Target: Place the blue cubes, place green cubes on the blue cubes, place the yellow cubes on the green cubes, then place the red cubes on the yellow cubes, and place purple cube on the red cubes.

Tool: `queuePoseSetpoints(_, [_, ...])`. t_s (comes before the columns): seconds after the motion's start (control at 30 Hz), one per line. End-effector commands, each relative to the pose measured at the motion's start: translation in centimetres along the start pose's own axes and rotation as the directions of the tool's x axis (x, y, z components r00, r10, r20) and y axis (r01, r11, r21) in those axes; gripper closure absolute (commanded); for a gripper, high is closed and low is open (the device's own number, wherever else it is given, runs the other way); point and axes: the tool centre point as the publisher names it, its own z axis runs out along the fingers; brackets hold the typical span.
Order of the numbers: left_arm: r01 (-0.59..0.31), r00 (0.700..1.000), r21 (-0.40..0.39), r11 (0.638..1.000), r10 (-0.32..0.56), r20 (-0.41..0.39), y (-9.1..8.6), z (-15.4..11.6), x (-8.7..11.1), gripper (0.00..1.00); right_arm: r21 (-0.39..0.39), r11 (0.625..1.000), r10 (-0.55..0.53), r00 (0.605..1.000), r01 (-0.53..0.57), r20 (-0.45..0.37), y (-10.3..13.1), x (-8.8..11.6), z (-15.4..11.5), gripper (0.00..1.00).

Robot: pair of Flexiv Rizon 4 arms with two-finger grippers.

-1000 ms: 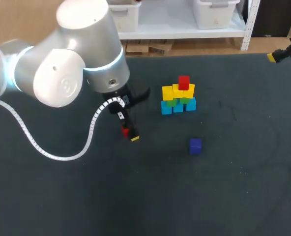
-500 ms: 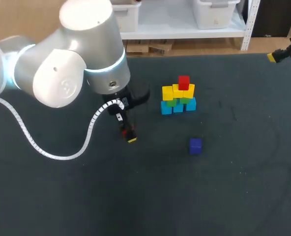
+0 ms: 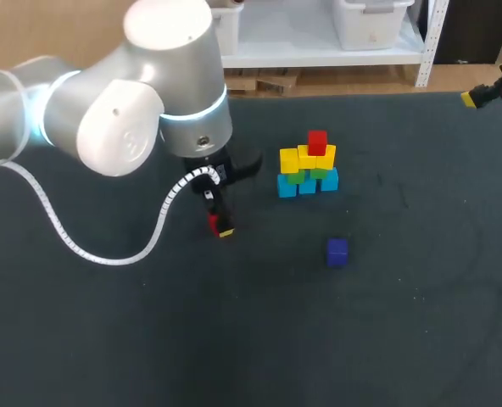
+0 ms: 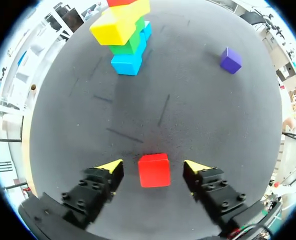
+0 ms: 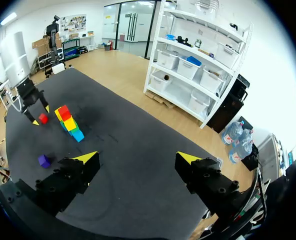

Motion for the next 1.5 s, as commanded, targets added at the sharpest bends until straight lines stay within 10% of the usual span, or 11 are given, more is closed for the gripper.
queuePoseSetpoints(0.03, [-0.009, 1.0, 0.01, 1.0, 0.009, -0.015, 0.2, 0.2, -0.1, 1.0, 0.006, 1.0, 0.001, 1.0, -0.001, 0.0, 0.2, 0.0, -0.1, 0.0])
queuePoseSetpoints(0.5, [-0.134, 0.991, 0.036, 0.99, 0.133, 0.019, 0.6, -4.3, -1.6, 1.0, 0.006, 1.0, 0.001, 1.0, -0.001, 0.0, 0.2, 0.0, -0.1, 0.0])
queuePoseSetpoints(0.67, [-0.268, 0.956, 0.009, 0.963, 0.265, 0.124, 1.4, -8.6, -4.3, 1.0, 0.006, 1.0, 0.001, 1.0, -0.001, 0.0, 0.2, 0.0, -0.1, 0.0])
queuePoseSetpoints(1.03, [-0.431, 0.901, 0.044, 0.901, 0.428, 0.067, 3.3, -12.2, -9.8, 1.0, 0.006, 1.0, 0.001, 1.0, -0.001, 0.0, 0.2, 0.0, -0.1, 0.0])
queuePoseSetpoints(1.5, [-0.311, 0.95, 0.069, 0.948, 0.309, 0.035, 4.2, -11.6, -12.9, 1.0, 0.006, 1.0, 0.001, 1.0, -0.001, 0.0, 0.2, 0.0, -0.1, 0.0])
